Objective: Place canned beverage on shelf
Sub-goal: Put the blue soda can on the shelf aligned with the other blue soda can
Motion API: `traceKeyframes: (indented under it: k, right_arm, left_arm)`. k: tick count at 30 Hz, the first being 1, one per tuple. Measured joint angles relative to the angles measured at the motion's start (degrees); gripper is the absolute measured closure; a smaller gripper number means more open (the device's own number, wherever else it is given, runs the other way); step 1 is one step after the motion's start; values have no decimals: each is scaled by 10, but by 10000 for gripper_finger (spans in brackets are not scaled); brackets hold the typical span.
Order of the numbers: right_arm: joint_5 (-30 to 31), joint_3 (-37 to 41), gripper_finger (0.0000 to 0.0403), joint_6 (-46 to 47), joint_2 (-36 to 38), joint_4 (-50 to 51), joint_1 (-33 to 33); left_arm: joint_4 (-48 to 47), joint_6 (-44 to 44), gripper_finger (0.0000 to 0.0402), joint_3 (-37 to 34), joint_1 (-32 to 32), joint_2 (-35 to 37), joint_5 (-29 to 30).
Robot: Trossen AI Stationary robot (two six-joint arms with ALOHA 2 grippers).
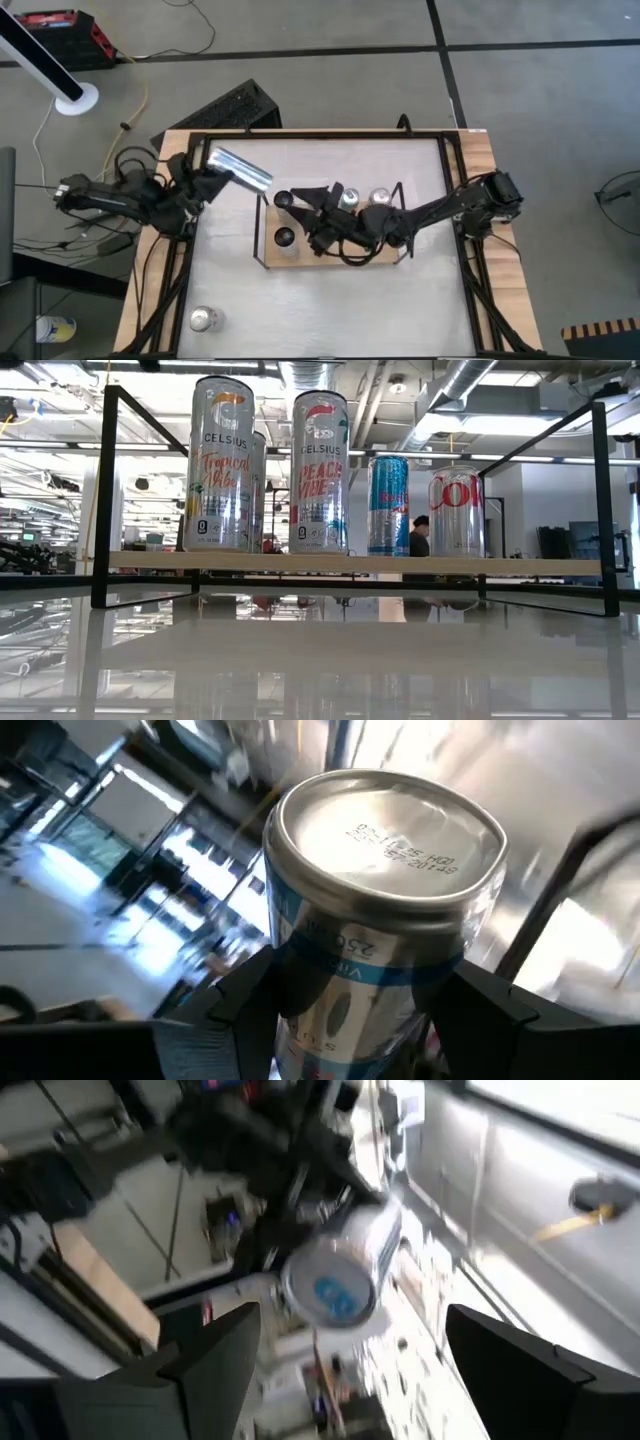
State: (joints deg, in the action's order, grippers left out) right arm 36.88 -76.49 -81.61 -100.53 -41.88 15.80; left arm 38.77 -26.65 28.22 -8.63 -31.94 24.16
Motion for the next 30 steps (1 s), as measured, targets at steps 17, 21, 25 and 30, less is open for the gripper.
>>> traceKeyframes:
  k: [17, 21, 25, 30]
  right_arm:
    - [-176, 1, 62, -9, -21, 14, -49]
    - [-171, -1, 62, -27, -36, -12, -55]
    - [-167, 2, 62, -29, -40, -16, -53]
    - [-164, 0, 62, -29, -38, -21, -53]
  left_arm:
    - [212, -73, 194, -117, 0, -43, -33]
    - [239, -72, 193, -117, 0, -72, -30]
    - [260, -72, 192, -117, 0, -86, -33]
    - [265, -72, 192, -117, 0, -93, -33]
